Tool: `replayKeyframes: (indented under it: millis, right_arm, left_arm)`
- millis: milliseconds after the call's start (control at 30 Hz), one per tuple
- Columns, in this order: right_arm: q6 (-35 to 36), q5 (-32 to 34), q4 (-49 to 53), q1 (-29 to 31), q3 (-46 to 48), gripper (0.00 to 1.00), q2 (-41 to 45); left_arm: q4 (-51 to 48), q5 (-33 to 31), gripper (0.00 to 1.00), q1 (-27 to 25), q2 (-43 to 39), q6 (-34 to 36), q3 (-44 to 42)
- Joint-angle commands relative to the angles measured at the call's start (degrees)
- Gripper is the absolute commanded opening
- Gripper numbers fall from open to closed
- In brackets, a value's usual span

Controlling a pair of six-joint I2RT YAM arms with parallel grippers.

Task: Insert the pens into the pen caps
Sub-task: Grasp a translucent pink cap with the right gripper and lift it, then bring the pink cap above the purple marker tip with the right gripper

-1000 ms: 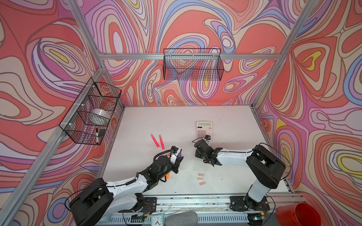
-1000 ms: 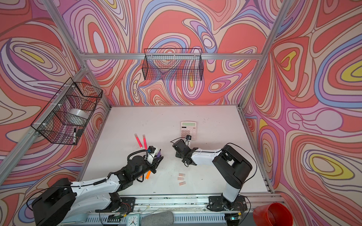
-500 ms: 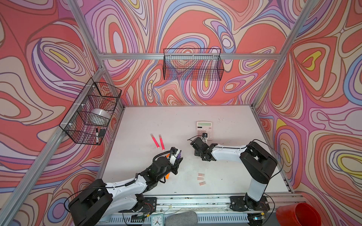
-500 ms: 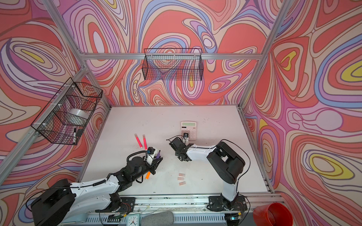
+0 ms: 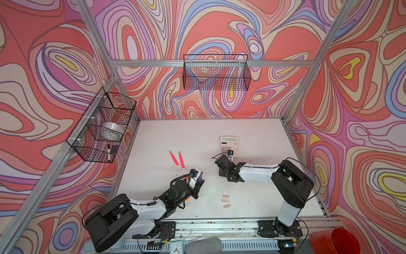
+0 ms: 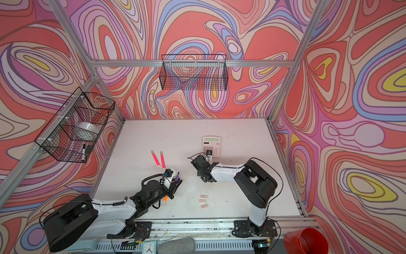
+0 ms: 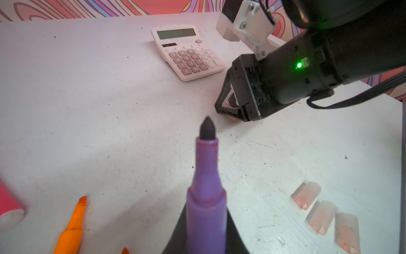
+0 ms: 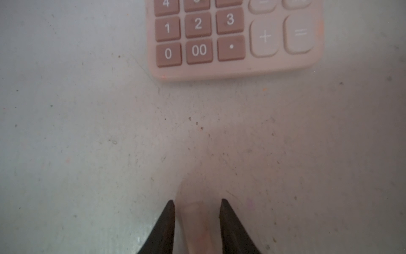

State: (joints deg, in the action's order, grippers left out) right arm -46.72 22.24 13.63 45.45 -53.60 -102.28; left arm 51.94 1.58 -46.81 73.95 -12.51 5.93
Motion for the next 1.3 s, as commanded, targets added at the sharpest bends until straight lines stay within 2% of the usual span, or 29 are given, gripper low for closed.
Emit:
replayKeyframes:
  millis: [0,67,133,367,533,733,900,1033,1267]
  right_arm:
    - [0.1,-2.3,1.5,0.1,1.6,0.33,0.3]
    - [0.2,-2.5,1.4,0.1,1.8,0.30,0.1]
    - [0.1,-2.4,1.4,0.2,2.0,0.28,0.1]
    - [0.1,-1.7,1.9,0.1,2.6,0.16,0.4]
    - [-0.4,-1.7,0.6,0.1,3.8,0.10,0.5]
    - [-1.2,-2.8,-2.8,0.2,6.4,0.05,5.0]
    - [-1.7,-3.7,-8.1,0.1,10.3,0.01,10.7]
    - [-1.8,-5.3,-16.5,0.2,16.2,0.00,18.3]
    - [-3.2,-7.5,-33.9,0.7,27.4,0.00,32.4]
  left_arm:
    - [16.9,4.5,0.00,0.2,7.4,-1.5,0.4]
    - [26.5,6.7,0.00,0.2,14.0,-2.4,0.0]
    - [24.3,6.4,0.00,-0.2,16.6,-1.6,3.0]
    - [26.3,3.6,0.00,-1.1,23.7,-0.2,6.2]
    - [26.2,2.4,0.00,-1.2,26.3,0.2,7.5]
    - [26.3,2.0,0.00,-1.4,28.5,1.9,7.9]
    - [26.4,-1.4,0.00,-3.5,30.3,5.0,9.0]
    - [26.4,-2.9,0.00,-4.2,30.6,6.0,9.1]
    - [26.4,-1.6,0.00,-4.4,27.9,5.7,7.9]
